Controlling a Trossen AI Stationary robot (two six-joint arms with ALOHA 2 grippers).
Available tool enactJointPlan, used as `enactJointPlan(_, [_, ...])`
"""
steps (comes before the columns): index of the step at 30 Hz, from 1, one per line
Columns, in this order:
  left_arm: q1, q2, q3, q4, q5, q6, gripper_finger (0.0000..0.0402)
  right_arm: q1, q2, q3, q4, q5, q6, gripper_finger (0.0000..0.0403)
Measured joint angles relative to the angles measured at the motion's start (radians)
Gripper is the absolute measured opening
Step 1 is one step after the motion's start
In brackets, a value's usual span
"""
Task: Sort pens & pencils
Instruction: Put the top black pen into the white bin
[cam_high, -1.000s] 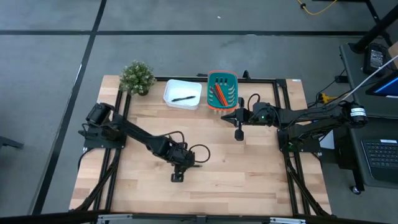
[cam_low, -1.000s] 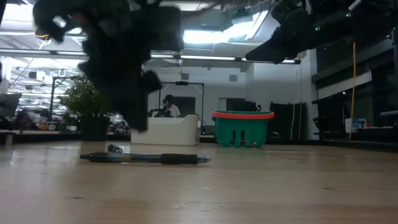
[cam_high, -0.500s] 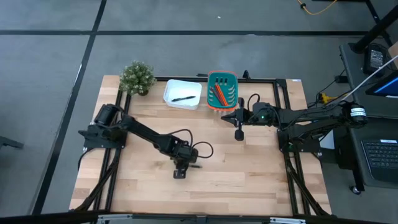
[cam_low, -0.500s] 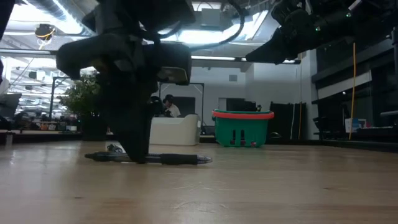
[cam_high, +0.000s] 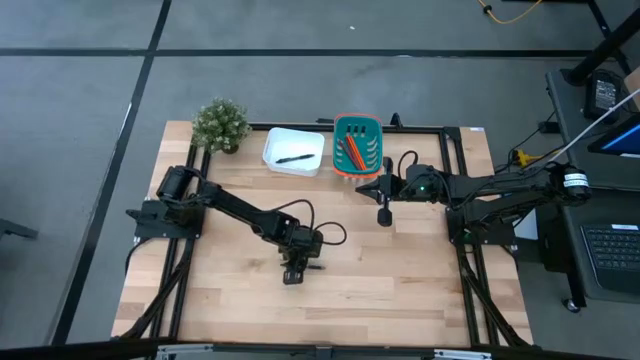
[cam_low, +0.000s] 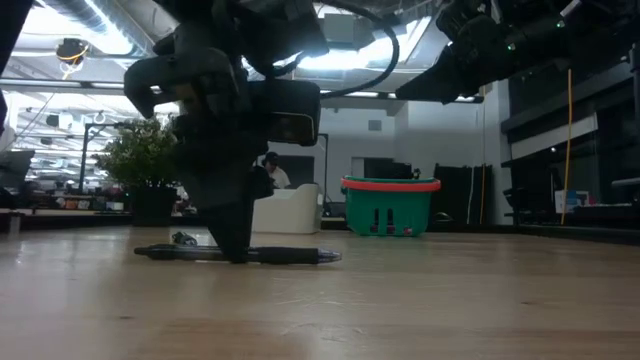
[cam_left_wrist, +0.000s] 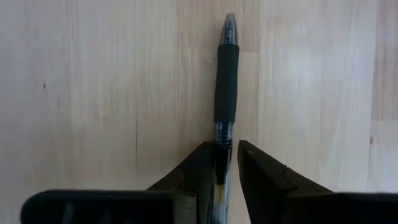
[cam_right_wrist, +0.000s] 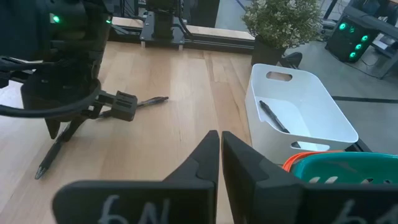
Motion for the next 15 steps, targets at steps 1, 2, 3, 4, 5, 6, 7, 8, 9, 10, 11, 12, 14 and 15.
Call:
enactJointPlan(1, [-0.004,0.0,0.0,0.0,-0.012,0.0,0.0076,0.0,0.0,0.0,0.0,-0.001,0.0,0.0021])
enactJointPlan(2, [-0.008,0.0,0.0,0.0,-0.027,0.001,0.0076,0.0,0.0,0.0,0.0,-0.005,0.0,0.0021])
enactJointPlan(3, [-0.011,0.0,0.0,0.001,-0.037,0.006,0.0076,0.0,0.0,0.0,0.0,-0.006,0.0,0.0021])
enactJointPlan(4, [-0.012,0.0,0.0,0.001,-0.039,0.016,0.0076,0.0,0.0,0.0,0.0,-0.007,0.0,0.0021])
enactJointPlan(5, [-0.013,0.0,0.0,0.001,-0.039,0.022,0.0076,0.0,0.0,0.0,0.0,-0.008,0.0,0.0021])
enactJointPlan(6, [-0.013,0.0,0.0,0.001,-0.042,0.022,0.0076,0.0,0.0,0.0,0.0,-0.008,0.0,0.0021])
enactJointPlan(7, [-0.014,0.0,0.0,0.001,-0.055,0.022,0.0076,0.0,0.0,0.0,0.0,-0.008,0.001,0.0021])
enactJointPlan(8, [-0.015,0.0,0.0,0.001,-0.074,0.021,0.0076,0.0,0.0,0.0,0.0,-0.008,0.002,0.0021])
enactJointPlan(9, [-0.017,0.0,0.0,-0.001,-0.097,0.021,0.0076,0.0,0.0,0.0,0.0,-0.008,0.002,0.0021])
enactJointPlan(10, [-0.018,0.0,0.0,-0.002,-0.116,0.02,0.0076,0.0,0.0,0.0,0.0,-0.008,0.002,0.0021])
enactJointPlan(11, [-0.022,0.0,0.0,-0.002,-0.126,0.019,0.0076,0.0,0.0,0.0,0.0,-0.008,0.003,0.0021])
enactJointPlan(12, [-0.025,0.0,0.0,0.002,-0.144,0.019,0.0076,0.0,0.0,0.0,0.0,-0.008,0.003,0.0021])
enactJointPlan(14, [-0.032,0.006,0.001,0.011,-0.169,0.019,0.0076,0.0,0.0,0.0,0.0,-0.009,0.003,0.0021])
enactJointPlan(15, [-0.037,0.007,0.001,0.017,-0.18,0.02,0.0076,0.0,0.0,0.0,0.0,-0.009,0.003,0.0021])
